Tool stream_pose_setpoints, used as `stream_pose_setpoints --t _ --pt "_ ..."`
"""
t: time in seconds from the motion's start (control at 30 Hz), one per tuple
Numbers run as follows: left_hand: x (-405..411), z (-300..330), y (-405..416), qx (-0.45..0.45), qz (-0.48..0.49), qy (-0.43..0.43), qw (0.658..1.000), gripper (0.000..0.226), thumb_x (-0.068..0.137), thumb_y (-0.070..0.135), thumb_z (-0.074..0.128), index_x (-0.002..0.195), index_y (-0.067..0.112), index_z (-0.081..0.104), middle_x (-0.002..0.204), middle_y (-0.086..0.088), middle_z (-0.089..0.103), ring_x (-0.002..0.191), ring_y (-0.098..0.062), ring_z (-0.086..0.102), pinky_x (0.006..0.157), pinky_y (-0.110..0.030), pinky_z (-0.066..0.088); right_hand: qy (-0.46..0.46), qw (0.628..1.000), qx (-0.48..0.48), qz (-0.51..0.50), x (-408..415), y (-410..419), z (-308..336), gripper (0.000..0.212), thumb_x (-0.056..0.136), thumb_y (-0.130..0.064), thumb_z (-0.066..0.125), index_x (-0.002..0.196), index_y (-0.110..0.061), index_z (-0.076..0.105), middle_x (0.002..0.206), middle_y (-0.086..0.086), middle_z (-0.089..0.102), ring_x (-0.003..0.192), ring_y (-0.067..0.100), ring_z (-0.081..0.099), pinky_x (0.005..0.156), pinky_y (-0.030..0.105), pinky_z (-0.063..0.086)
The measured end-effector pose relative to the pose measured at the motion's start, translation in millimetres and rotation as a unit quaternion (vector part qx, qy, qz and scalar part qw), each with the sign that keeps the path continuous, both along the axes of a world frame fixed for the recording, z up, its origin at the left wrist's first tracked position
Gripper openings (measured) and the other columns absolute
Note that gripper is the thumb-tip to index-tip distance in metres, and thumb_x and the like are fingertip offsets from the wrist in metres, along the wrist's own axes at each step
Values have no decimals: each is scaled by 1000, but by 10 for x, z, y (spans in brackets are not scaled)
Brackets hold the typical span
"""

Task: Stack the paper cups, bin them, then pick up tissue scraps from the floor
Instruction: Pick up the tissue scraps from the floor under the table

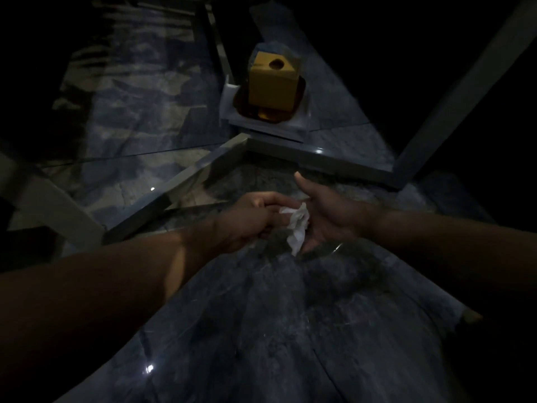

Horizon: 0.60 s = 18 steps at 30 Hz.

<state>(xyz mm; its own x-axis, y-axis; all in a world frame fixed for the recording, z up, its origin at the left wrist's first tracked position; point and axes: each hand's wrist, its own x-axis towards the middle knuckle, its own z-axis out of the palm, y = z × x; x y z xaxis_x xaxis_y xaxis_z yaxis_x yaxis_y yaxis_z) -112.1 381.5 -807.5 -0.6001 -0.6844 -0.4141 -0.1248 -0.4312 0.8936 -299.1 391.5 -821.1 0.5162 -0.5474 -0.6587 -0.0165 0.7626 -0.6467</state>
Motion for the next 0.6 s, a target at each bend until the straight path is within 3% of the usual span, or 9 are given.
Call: stream_pose_setpoints --t 0.1,0.2,0.23,0.3,0.37,0.47,0.6 --pt "-80 7 -19 -45 -2 -33 998 24 88 -3 66 94 20 74 64 9 73 41 1 51 37 -14 36 -7 1000 1 -4 -11 30 53 83 80 -83 24 109 -23 72 103 11 74 92 29 69 86 51 54" --pt "-136 11 35 -120 -11 -71 990 21 86 -4 69 103 6 76 63 14 75 44 5 59 41 -8 42 -7 1000 -7 -5 -37 56 94 82 85 -77 24 119 -13 65 100 17 73 93 33 70 84 52 55" --pt "-153 1 59 -148 -6 -84 985 20 84 -4 71 103 1 76 65 13 75 50 6 64 46 -8 46 3 1000 -6 -12 -34 58 105 82 88 -74 25 125 -9 59 102 19 71 95 34 68 87 53 53" --pt "-178 -33 94 -209 6 -130 969 18 80 -1 77 98 0 78 80 2 79 72 -6 73 65 -20 57 21 999 -3 -37 -9 56 116 77 91 -67 28 125 -3 53 109 20 63 95 32 63 94 55 48" --pt "-209 -49 124 -250 9 -167 954 16 76 2 82 92 3 79 91 -8 78 85 -20 73 78 -30 59 21 997 -3 -72 41 61 128 64 95 -60 30 105 -4 59 99 14 62 82 25 62 84 48 53" --pt "-242 -64 131 -304 29 -207 929 20 68 12 89 80 10 74 75 -2 68 64 -10 59 57 -14 45 21 997 -13 -79 91 79 125 54 98 -52 31 76 -14 63 76 3 61 55 15 59 51 26 52" --pt "-261 -111 116 -326 52 -240 913 39 60 29 94 73 19 59 61 11 52 52 -1 44 46 -15 34 21 998 -32 -57 95 103 104 37 99 -43 37 88 -15 57 72 1 53 46 11 46 36 18 39"
